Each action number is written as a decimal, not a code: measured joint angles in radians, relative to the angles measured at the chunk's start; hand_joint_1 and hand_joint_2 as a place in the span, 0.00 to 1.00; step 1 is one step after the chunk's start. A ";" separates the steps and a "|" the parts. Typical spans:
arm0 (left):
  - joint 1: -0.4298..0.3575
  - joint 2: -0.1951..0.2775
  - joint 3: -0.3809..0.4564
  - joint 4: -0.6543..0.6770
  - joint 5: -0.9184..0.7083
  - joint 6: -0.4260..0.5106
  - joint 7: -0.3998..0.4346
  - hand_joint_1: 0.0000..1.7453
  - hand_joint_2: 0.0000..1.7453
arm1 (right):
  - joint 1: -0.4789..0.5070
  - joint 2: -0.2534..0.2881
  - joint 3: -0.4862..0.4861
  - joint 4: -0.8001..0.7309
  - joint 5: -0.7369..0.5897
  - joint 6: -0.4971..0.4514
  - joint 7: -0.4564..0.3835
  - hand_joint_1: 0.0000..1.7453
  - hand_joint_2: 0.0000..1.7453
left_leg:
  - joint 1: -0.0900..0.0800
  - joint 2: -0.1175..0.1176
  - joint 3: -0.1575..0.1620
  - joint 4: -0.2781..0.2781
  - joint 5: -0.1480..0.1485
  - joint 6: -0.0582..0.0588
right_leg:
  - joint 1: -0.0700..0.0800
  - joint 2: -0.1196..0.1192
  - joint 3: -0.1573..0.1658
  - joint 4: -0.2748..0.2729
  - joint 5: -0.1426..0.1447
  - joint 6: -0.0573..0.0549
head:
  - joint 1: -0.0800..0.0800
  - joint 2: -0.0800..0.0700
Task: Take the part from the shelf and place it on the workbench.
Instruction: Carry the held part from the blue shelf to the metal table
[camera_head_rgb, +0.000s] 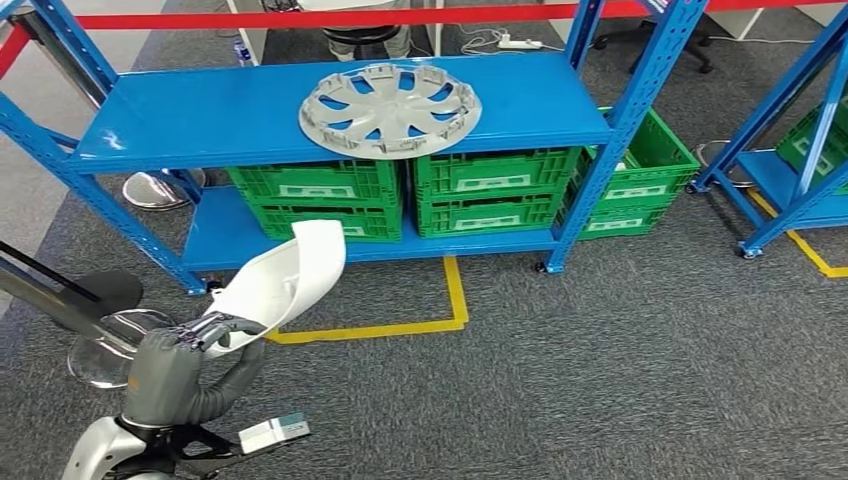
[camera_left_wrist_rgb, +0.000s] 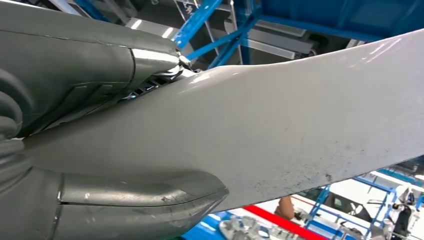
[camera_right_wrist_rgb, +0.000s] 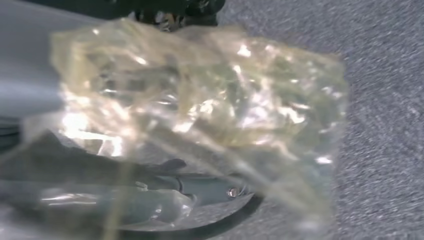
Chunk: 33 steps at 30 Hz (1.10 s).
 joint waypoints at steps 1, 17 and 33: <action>-0.001 0.000 0.002 0.000 0.004 0.000 0.000 1.00 1.00 | 0.000 0.000 0.000 0.000 0.002 -0.004 -0.004 0.00 0.00 | 0.003 -0.001 0.046 -0.066 0.008 -0.007 | -0.003 0.001 -0.018 0.014 0.005 0.007 | -0.001 0.000; -0.017 -0.031 0.067 0.040 0.087 -0.024 -0.026 1.00 1.00 | 0.007 0.001 -0.025 0.000 0.004 0.034 0.006 0.00 0.00 | -0.016 0.008 -0.041 -0.182 0.110 0.059 | -0.005 0.008 0.071 0.110 -0.069 0.039 | 0.006 0.000; -0.062 -0.052 0.081 0.084 0.114 -0.041 -0.066 1.00 1.00 | 0.017 0.003 -0.070 -0.002 0.006 0.031 -0.014 0.00 0.00 | -0.017 0.003 0.032 -0.139 0.060 0.042 | 0.012 0.003 0.092 -0.005 -0.064 0.002 | 0.002 0.000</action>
